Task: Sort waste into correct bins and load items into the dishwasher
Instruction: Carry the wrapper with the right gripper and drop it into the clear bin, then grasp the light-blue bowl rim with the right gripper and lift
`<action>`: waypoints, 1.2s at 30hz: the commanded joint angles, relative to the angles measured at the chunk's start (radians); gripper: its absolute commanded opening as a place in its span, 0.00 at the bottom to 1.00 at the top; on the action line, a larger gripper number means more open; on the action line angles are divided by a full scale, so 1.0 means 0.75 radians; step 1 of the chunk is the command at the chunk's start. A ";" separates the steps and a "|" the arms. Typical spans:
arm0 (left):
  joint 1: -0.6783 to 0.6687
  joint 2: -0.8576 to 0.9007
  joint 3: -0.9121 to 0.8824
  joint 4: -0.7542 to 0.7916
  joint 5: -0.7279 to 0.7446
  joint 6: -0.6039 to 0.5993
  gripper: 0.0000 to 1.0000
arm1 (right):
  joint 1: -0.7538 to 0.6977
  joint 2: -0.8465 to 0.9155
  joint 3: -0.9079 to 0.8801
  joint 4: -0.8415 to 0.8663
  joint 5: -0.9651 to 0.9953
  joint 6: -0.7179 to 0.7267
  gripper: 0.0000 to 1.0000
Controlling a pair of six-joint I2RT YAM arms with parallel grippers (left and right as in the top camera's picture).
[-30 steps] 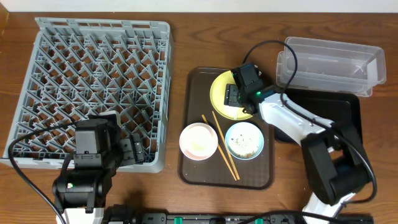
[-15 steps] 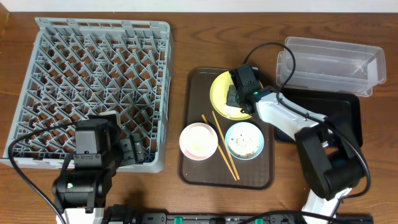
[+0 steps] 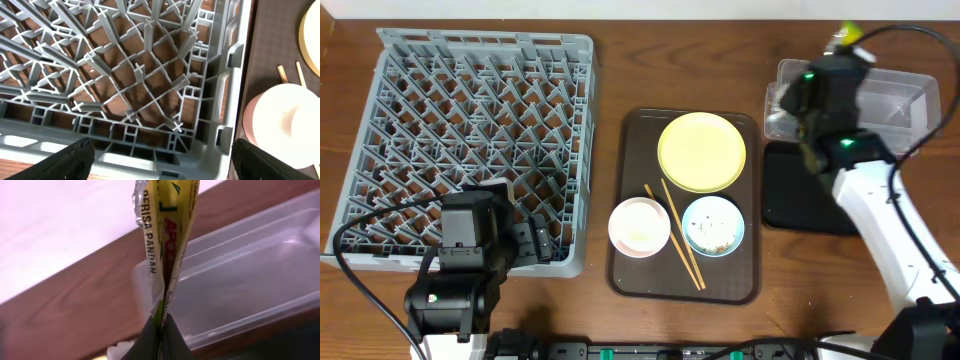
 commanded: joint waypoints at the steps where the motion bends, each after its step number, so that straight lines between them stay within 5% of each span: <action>1: 0.004 -0.001 0.028 -0.002 0.004 -0.013 0.89 | -0.138 0.018 0.007 0.049 0.049 -0.012 0.01; 11: 0.004 -0.001 0.028 -0.002 0.004 -0.013 0.89 | -0.322 0.137 0.007 0.139 0.048 0.009 0.02; 18: 0.004 -0.001 0.028 -0.003 0.004 -0.013 0.89 | -0.337 0.249 0.007 0.158 -0.008 -0.026 0.33; 19: 0.004 -0.001 0.028 -0.003 0.004 -0.013 0.89 | -0.337 0.245 0.007 0.159 -0.068 -0.093 0.44; 22: 0.004 -0.001 0.028 -0.003 0.004 -0.013 0.89 | -0.334 0.173 0.007 0.126 -0.195 -0.277 0.50; 27: 0.004 -0.001 0.028 -0.002 0.003 -0.012 0.89 | -0.334 -0.013 0.007 -0.088 -0.362 -0.417 0.64; 36: 0.004 -0.001 0.028 -0.003 0.003 -0.013 0.89 | -0.214 -0.203 0.007 -0.635 -0.957 -0.551 0.68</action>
